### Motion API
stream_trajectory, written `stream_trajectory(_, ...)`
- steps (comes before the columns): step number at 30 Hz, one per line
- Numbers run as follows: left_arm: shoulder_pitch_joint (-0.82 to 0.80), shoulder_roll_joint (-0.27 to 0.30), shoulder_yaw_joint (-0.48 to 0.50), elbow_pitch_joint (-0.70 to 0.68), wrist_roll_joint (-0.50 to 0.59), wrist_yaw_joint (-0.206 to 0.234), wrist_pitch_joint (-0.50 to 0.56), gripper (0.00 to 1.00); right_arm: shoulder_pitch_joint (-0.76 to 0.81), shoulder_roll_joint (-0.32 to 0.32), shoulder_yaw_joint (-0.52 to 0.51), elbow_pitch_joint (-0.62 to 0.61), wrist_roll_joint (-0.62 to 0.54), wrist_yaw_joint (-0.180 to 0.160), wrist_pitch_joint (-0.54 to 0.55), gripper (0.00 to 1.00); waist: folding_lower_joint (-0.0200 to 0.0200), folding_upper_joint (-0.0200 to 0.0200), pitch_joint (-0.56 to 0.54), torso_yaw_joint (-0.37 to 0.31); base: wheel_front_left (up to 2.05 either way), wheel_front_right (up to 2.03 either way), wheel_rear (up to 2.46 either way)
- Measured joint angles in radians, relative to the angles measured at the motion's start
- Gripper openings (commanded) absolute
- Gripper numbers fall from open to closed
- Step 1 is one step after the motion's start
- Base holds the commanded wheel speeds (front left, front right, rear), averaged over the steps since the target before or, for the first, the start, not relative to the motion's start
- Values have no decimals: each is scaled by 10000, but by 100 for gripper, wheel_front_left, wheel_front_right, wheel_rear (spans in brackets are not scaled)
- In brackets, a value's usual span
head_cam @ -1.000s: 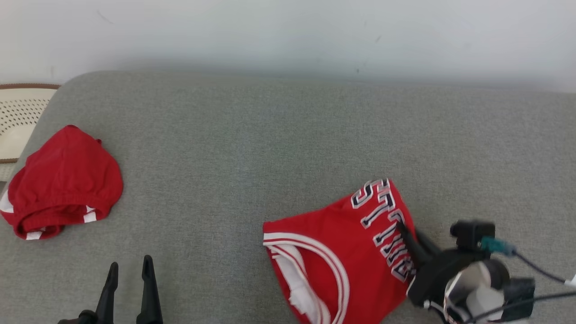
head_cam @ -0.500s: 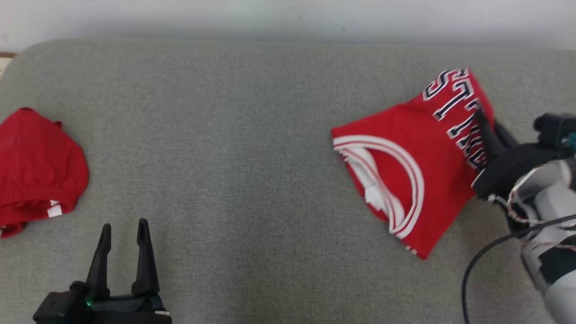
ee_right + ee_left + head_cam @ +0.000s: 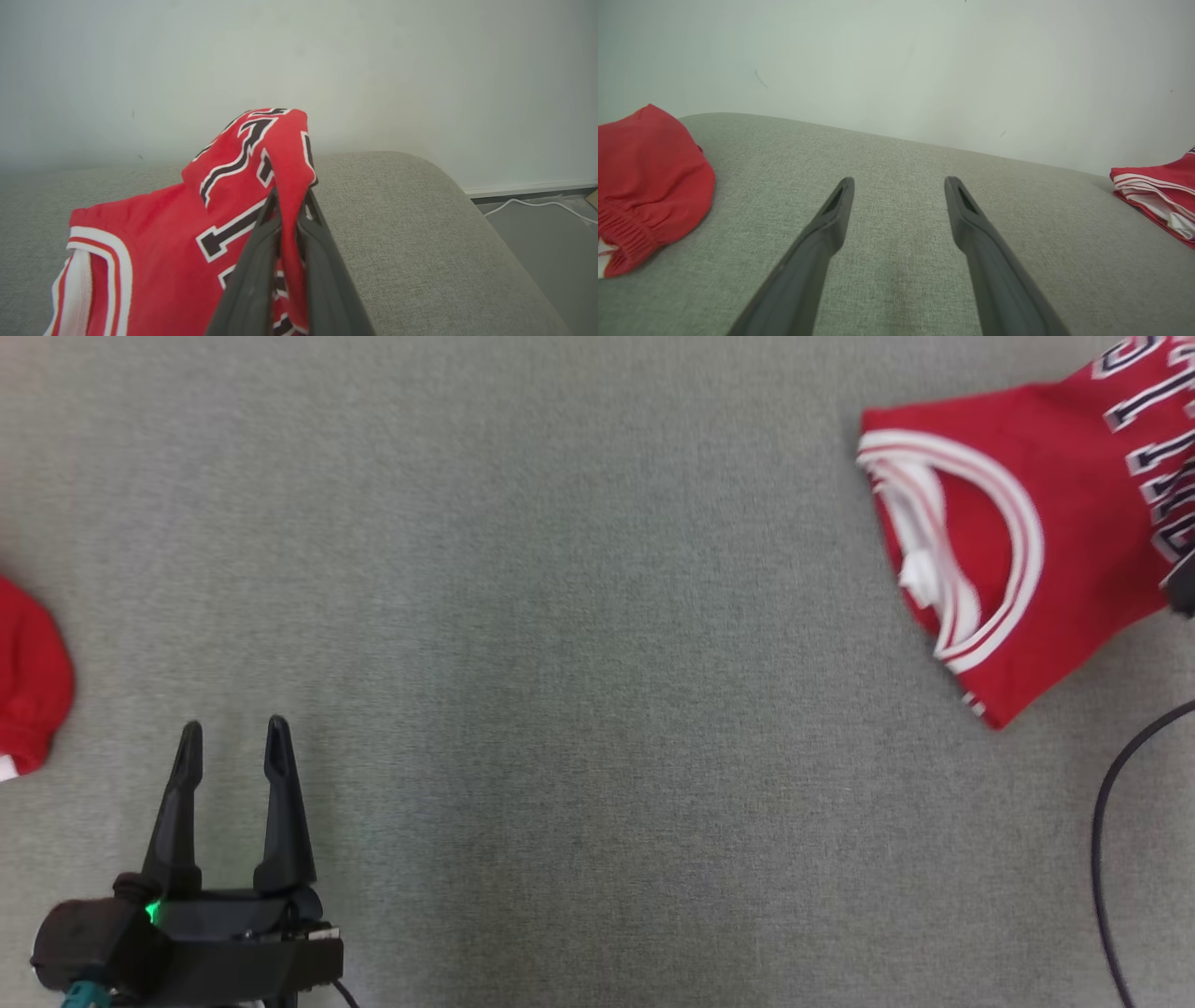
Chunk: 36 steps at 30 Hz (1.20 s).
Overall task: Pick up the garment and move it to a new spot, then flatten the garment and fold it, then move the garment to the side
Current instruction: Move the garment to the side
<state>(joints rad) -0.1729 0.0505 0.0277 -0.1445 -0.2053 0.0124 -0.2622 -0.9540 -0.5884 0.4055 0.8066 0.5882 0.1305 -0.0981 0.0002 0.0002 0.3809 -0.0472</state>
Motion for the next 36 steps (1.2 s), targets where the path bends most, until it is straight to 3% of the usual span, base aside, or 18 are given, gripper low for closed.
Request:
stream_trajectory(13,-332,0,309,-671,596,-209,0,100,-1723,-769,600,1440,-464,0,-305,0,-1,1,1149,-546,0,0,0)
stream_trajectory(26,-333,0,556,-986,773,-370,0,100,-2667,-963,1185,2441,-594,0,-943,0,-1,0,1559,-698,0,0,0)
stream_trajectory(27,-334,2,552,-982,771,-370,0,100,-2701,-974,1216,2512,-596,0,-966,39,-1,0,1557,-674,0,0,0)
stream_trajectory(28,-335,2,541,-980,767,-360,0,100,-2725,-986,1273,2631,-608,0,-957,57,-2,0,1551,-649,0,0,0)
stream_trajectory(29,-335,2,527,-976,752,-332,0,100,-2732,-989,1319,2757,-612,0,-941,100,-3,0,1537,-630,0,0,0)
stream_trajectory(36,-326,2,506,-790,583,-205,0,100,-2974,-972,1561,3308,-1043,0,-1124,100,-2,-1,1263,-528,0,0,0)
